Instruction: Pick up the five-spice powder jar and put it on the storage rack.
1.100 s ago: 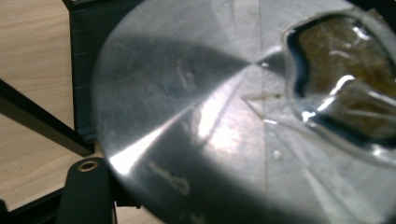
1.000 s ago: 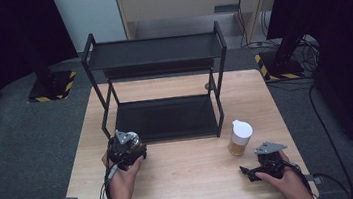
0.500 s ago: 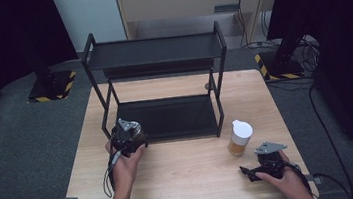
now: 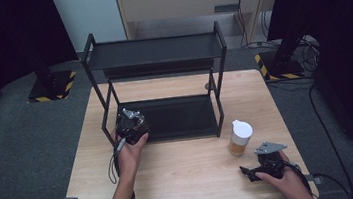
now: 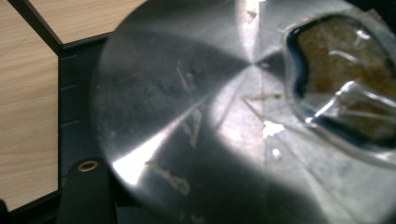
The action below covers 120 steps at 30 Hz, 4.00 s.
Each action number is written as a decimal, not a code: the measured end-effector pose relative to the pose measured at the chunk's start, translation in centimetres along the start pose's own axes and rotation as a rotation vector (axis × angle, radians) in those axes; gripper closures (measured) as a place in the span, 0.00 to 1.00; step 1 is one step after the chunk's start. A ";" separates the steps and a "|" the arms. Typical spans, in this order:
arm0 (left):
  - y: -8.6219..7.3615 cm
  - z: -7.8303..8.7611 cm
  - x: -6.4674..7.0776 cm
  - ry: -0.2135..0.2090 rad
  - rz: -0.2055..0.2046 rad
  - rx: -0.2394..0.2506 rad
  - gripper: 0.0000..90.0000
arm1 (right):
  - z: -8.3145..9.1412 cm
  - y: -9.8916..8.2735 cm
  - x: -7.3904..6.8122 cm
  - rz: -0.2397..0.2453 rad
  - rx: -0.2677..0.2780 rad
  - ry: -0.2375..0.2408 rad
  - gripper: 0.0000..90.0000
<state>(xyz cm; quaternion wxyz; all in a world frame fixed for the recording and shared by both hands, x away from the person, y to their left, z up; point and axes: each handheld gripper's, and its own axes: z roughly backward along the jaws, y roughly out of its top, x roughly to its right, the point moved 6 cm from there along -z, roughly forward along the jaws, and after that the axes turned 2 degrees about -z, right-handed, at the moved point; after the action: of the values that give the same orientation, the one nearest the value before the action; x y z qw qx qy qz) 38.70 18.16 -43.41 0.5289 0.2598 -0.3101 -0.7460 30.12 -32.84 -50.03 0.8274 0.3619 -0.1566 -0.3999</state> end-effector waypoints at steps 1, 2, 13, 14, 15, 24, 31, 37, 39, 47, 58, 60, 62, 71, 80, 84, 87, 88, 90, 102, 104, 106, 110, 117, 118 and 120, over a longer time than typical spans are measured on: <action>0.1 -0.2 0.0 0.000 0.001 0.001 0.33 | 0.0 0.0 0.0 0.000 0.000 0.000 0.02; 0.2 -0.4 0.0 0.000 0.003 0.002 0.33 | 0.0 0.0 0.0 0.000 0.000 0.000 0.02; 1.0 -2.1 0.1 -0.012 0.009 -0.007 0.33 | 0.0 0.0 0.0 0.002 0.000 0.002 0.02; 1.0 -2.2 0.1 -0.010 0.010 -0.009 0.33 | 0.0 0.0 0.0 0.002 0.000 0.002 0.02; 1.0 -2.4 0.1 -0.011 0.010 -0.011 0.33 | 0.0 0.0 0.0 0.002 0.000 0.002 0.02; 0.8 -3.0 -0.3 -0.016 0.019 -0.016 0.33 | 0.0 0.0 0.1 0.003 0.000 0.004 0.02; 0.6 -3.1 0.2 -0.001 0.000 -0.008 0.33 | 0.0 0.0 0.1 0.003 0.000 0.004 0.02; 0.4 -3.1 0.3 0.004 0.003 0.001 0.33 | 0.0 0.0 0.1 0.003 0.000 0.004 0.02; 0.4 -3.1 0.2 0.002 0.004 0.002 0.33 | 0.0 0.0 0.1 0.003 0.000 0.004 0.02; 0.4 -3.1 0.3 -0.004 -0.008 -0.007 0.24 | 0.0 0.0 0.1 0.003 0.000 0.004 0.02; -0.4 -1.5 1.0 0.013 -0.011 0.014 0.08 | 0.0 0.0 0.1 0.003 0.000 0.004 0.02; -0.5 -1.1 1.1 0.009 -0.015 0.015 0.08 | 0.0 0.0 0.1 0.003 0.000 0.004 0.02; -0.7 -0.8 1.2 0.005 -0.020 0.016 0.08 | 0.0 0.0 0.1 0.003 0.000 0.004 0.02; -1.1 1.2 2.2 0.012 -0.046 0.023 0.07 | 0.0 0.0 0.1 0.003 0.000 0.004 0.02; -1.5 2.4 2.5 0.004 -0.064 0.025 0.07 | 0.0 0.0 0.1 0.003 0.000 0.004 0.02; -1.8 3.0 2.4 0.004 -0.061 0.021 0.07 | 0.0 0.0 0.1 0.003 0.000 0.004 0.02; -2.1 3.5 2.4 0.006 -0.070 0.019 0.07 | 0.0 0.0 0.1 0.003 0.000 0.004 0.02; -2.2 3.7 2.4 0.006 -0.074 0.016 0.07 | 0.0 0.0 0.1 0.003 0.000 0.004 0.02; -2.5 4.2 2.6 0.010 -0.084 0.017 0.06 | 0.0 0.0 0.1 0.003 0.000 0.004 0.02; -3.8 6.8 2.6 -0.009 -0.093 0.027 0.05 | 0.0 0.0 0.1 0.003 0.000 0.004 0.02; -4.1 7.3 2.5 -0.009 -0.091 0.029 0.05 | 0.0 0.0 0.1 0.003 0.000 0.004 0.02; -4.4 7.7 2.4 -0.014 -0.090 0.027 0.05 | 0.0 0.0 0.1 0.002 0.000 0.003 0.02; -5.1 8.4 2.1 -0.008 -0.090 0.026 0.05 | 0.0 0.0 0.0 0.001 0.000 0.002 0.02; -6.5 9.2 1.2 0.007 -0.074 0.024 0.04 | 0.0 0.0 0.0 -0.001 0.001 -0.001 0.02; -6.7 9.3 1.0 0.010 -0.070 0.024 0.04 | 0.0 0.0 0.0 -0.002 0.000 -0.001 0.02; -7.3 9.3 0.5 0.013 -0.054 0.031 0.04 | 0.0 0.0 0.0 -0.003 0.000 -0.002 0.02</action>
<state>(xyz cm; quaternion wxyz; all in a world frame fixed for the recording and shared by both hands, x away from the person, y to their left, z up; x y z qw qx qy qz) 27.26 21.27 -42.56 0.5065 0.2810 -0.3110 -0.7535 30.05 -32.84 -50.04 0.8265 0.3620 -0.1567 -0.4015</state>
